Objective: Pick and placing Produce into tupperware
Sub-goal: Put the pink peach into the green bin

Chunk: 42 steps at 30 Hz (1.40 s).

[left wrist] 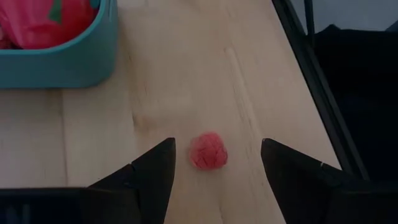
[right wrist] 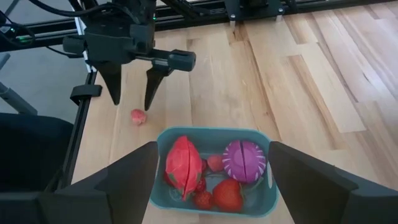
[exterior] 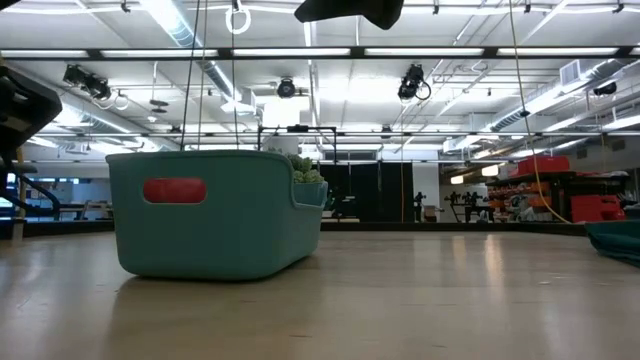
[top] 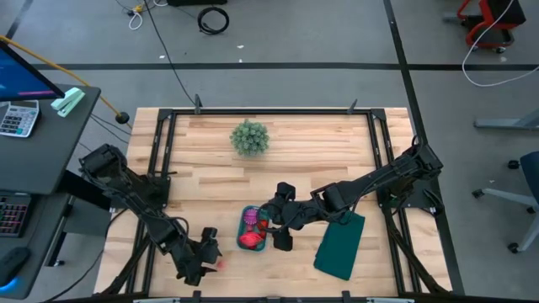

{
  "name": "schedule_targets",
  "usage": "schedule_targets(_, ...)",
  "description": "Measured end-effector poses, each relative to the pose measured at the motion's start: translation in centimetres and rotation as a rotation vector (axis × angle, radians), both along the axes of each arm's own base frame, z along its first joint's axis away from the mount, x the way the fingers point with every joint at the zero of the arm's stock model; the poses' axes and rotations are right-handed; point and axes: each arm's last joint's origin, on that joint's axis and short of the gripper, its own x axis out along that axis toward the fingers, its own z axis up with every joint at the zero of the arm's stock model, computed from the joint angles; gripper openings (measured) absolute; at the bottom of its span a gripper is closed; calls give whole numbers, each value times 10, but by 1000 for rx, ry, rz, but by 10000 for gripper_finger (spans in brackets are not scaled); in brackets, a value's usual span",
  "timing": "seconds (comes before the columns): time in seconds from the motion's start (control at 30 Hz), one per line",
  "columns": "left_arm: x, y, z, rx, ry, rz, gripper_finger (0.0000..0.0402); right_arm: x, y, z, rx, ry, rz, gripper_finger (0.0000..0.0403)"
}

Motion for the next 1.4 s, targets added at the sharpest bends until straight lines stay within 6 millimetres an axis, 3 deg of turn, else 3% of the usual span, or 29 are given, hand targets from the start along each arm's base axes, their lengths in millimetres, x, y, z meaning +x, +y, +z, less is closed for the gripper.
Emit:
schedule_targets(0.27, 1, -1, -1, 0, -8, 5, 242, 0, 0, 0, 0, 0, 0, 315)
schedule_targets(0.67, 13, -12, -31, -15, -20, 20, 242, 0, 0, 0, 31, 1, -22, 316)
schedule_targets(1.07, 10, -8, -37, 16, 34, 90, 241, 0, 1, 0, 51, 2, -35, 316)
schedule_targets(1.23, 8, -9, -37, 30, 28, 104, 219, 0, 1, 0, 51, 1, -35, 316)
schedule_targets(1.4, 8, -8, -38, 39, 29, 113, 165, 0, 1, 0, 51, 1, -35, 316)
